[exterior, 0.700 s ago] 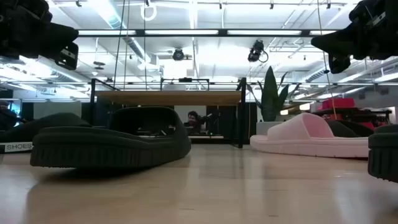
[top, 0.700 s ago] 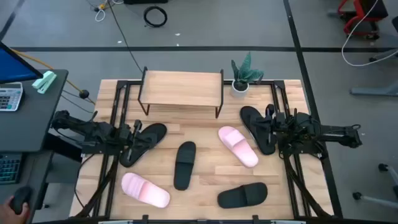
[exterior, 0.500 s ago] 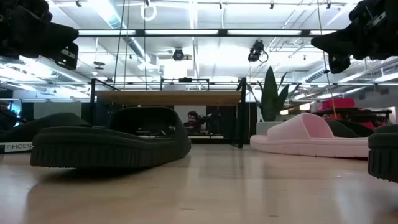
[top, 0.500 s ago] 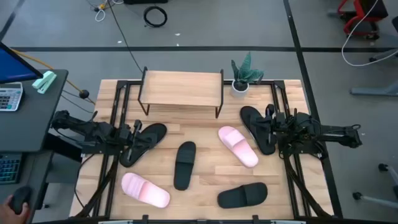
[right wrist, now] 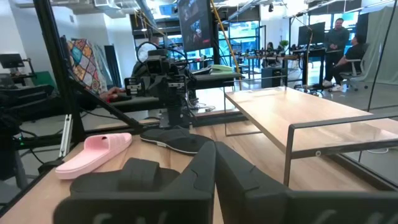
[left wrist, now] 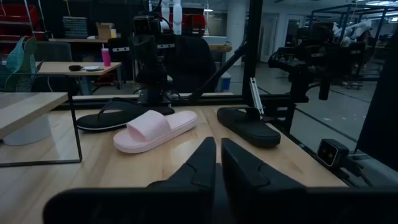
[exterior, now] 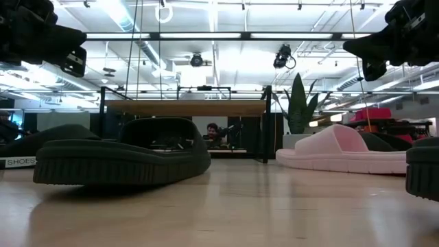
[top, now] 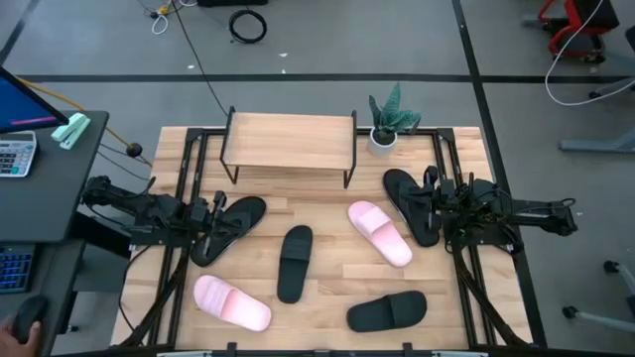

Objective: Pick and place slides into the shelf

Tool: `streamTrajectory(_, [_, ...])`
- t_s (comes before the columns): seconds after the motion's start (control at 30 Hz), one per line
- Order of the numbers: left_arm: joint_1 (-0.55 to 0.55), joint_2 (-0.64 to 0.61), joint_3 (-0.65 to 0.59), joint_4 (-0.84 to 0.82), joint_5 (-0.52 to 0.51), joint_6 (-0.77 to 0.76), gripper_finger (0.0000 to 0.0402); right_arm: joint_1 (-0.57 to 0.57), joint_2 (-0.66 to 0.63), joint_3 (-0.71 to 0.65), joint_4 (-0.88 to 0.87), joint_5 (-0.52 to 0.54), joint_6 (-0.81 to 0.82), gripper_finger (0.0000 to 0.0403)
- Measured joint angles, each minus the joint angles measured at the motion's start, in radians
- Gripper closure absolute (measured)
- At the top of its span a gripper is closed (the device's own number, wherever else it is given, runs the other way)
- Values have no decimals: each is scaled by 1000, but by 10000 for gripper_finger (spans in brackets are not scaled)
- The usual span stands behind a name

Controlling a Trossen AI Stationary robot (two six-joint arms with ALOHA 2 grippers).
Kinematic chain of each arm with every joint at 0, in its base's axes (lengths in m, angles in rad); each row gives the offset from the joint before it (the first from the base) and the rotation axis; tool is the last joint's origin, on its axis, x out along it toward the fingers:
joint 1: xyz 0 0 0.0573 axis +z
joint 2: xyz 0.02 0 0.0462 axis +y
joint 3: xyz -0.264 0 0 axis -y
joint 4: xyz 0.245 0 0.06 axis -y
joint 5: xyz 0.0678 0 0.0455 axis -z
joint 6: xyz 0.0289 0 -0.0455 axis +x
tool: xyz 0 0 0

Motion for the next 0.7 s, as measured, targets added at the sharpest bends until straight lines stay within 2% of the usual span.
streamTrajectory(0.4, [0, 0, 0, 0, 0, 0, 378, 0, 0, 0, 0, 0, 0, 389])
streamTrajectory(0.7, [0, 0, 0, 0, 0, 0, 366, 0, 0, 0, 0, 0, 0, 389])
